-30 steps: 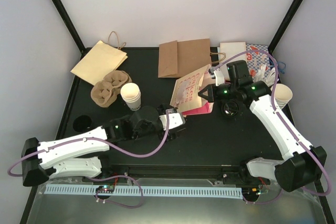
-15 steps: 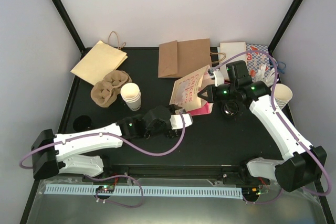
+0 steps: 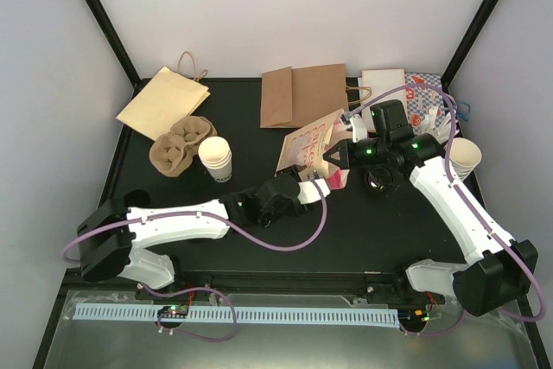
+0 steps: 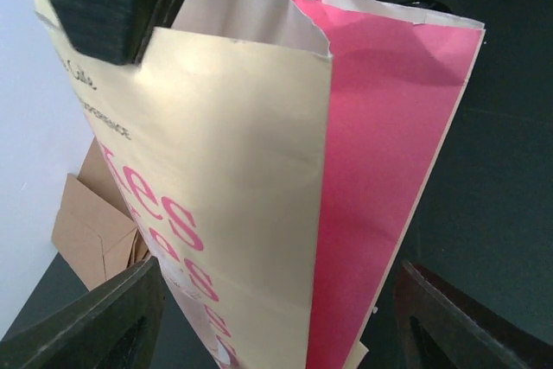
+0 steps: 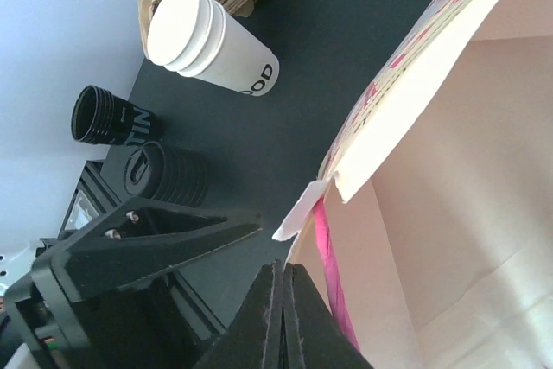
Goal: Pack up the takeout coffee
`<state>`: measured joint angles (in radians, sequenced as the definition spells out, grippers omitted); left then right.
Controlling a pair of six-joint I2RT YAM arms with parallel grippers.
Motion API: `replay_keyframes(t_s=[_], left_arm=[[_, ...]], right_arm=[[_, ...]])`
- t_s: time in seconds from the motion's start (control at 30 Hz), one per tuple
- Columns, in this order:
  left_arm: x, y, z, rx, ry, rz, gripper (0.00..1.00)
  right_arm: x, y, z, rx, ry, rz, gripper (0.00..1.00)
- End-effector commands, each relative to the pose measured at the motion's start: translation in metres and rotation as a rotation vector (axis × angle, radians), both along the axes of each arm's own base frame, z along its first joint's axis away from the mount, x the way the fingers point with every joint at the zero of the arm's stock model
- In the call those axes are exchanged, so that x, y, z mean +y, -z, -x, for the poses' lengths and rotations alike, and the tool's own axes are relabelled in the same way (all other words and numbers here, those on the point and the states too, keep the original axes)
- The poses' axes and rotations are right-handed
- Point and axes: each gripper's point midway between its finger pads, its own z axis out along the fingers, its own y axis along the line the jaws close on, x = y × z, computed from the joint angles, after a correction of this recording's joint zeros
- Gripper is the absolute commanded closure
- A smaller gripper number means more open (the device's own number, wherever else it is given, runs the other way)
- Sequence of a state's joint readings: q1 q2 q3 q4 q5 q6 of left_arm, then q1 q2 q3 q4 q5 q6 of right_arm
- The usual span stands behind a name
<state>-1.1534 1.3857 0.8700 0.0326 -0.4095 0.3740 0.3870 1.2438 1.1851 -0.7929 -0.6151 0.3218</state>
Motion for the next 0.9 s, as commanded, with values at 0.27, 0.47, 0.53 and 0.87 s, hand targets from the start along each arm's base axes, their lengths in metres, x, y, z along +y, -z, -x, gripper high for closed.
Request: replay_keyframes(t_s=[0.27,0.47,0.53,0.87], left_arm=[[-0.021,-0.027,-0.021,-0.073,-0.084,0.13,0.39],[-0.022,-0.025,-0.023,-0.067,-0.095,0.128,0.75],[-0.022,-0.025,-0.023,-0.068,-0.096,0.13,0.88],[-0.008,-0.027,-0.02,-0.062,-0.119,0.161,0.98]], right_arm=[[0.008,-0.016,0.002,-0.027,-0.011,-0.047,0.99],[0.008,-0.015,0.002,-0.027,-0.009,-0.044,0.99],[0.007,-0.015,0.002,-0.027,-0.007,-0.041,0.99],[-0.005,-0.034,-0.002,-0.096,0.053,-0.001,0.67]])
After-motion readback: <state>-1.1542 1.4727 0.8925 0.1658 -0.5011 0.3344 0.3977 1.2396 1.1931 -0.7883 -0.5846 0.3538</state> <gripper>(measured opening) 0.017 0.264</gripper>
